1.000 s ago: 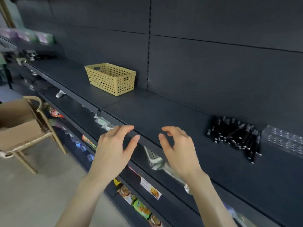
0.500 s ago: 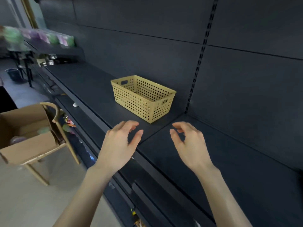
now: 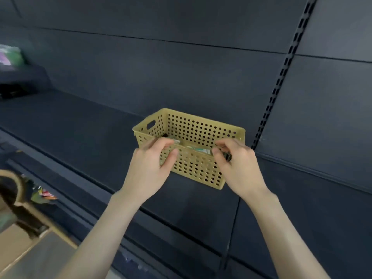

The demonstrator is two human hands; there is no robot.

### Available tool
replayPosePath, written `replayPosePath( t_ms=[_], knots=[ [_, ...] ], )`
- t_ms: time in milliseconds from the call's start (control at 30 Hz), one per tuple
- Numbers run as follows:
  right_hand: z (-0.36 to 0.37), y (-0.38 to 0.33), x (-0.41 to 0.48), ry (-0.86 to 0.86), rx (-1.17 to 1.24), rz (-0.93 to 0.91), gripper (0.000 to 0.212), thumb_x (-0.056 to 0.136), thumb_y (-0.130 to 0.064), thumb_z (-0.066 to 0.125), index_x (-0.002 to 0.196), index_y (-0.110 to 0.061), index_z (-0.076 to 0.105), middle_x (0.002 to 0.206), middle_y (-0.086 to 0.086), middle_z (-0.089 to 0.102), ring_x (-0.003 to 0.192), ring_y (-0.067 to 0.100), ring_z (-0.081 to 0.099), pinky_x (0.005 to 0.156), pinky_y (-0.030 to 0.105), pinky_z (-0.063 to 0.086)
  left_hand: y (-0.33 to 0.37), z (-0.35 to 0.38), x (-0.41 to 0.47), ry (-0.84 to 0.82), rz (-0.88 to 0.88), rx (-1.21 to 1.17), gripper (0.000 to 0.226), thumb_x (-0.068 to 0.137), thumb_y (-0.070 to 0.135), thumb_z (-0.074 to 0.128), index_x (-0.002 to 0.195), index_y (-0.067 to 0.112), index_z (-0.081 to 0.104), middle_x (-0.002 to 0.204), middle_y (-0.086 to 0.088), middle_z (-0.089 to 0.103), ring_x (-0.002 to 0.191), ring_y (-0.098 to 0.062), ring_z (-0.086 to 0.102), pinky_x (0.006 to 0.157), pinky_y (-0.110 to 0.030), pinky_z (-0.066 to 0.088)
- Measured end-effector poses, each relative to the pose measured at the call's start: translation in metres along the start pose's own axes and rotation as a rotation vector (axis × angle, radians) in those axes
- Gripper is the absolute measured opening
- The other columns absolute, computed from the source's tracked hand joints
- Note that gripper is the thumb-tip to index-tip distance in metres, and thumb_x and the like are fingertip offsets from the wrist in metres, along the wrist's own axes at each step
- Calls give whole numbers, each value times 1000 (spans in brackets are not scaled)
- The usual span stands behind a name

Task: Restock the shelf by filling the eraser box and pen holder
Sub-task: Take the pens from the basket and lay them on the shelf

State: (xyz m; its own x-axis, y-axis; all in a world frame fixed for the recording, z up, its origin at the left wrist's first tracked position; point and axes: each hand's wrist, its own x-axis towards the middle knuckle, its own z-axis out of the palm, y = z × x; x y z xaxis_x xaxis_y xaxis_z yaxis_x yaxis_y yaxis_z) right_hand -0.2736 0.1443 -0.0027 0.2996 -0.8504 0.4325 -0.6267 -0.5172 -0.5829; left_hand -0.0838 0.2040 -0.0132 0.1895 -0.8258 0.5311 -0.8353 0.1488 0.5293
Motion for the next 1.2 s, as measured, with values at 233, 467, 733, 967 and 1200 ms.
replayPosePath(
  t_ms=[233, 467, 733, 967, 1200],
  knots=[
    [23, -1, 45, -35, -124, 108, 25, 94, -28, 50, 112, -14, 61, 111, 2, 62, 82, 21, 65, 82, 41, 51, -38, 16, 73, -190, 66, -44, 28, 91, 30, 55, 113, 13, 64, 109, 0, 65, 101, -16, 61, 91, -43, 50],
    [35, 14, 86, -216, -219, 182, 28, 93, -34, 50, 116, -20, 59, 117, -1, 60, 107, 19, 57, 93, 39, 47, -65, 26, 125, -406, 78, 67, 37, 93, 39, 51, 123, 19, 58, 124, 3, 59, 112, -13, 56, 97, -32, 44],
    [27, 16, 65, 55, -380, 427, 45, 89, -34, 56, 129, -16, 46, 129, 3, 47, 119, 30, 41, 95, 40, 34, -103, 17, 132, -407, -260, 203, 71, 87, 60, 42, 141, 15, 32, 126, -11, 55, 112, -34, 55, 94, -45, 41],
    [40, 17, 56, 294, -76, 579, 76, 84, -25, 67, 145, -15, 23, 93, -20, 53, 93, 20, 61, 81, 31, 45, -116, 23, 135, -234, -209, -141, 88, 84, 49, 58, 150, 10, 14, 124, -7, 61, 114, -24, 57, 94, -43, 45],
    [86, 19, 45, 531, 219, 493, 78, 81, -17, 71, 142, -28, 23, 137, -8, 47, 123, 7, 49, 102, 35, 43, -161, 39, 121, -138, -63, -337, 91, 82, 24, 71, 150, 8, 12, 133, -7, 33, 122, -11, 34, 98, -31, 33]
  ],
)
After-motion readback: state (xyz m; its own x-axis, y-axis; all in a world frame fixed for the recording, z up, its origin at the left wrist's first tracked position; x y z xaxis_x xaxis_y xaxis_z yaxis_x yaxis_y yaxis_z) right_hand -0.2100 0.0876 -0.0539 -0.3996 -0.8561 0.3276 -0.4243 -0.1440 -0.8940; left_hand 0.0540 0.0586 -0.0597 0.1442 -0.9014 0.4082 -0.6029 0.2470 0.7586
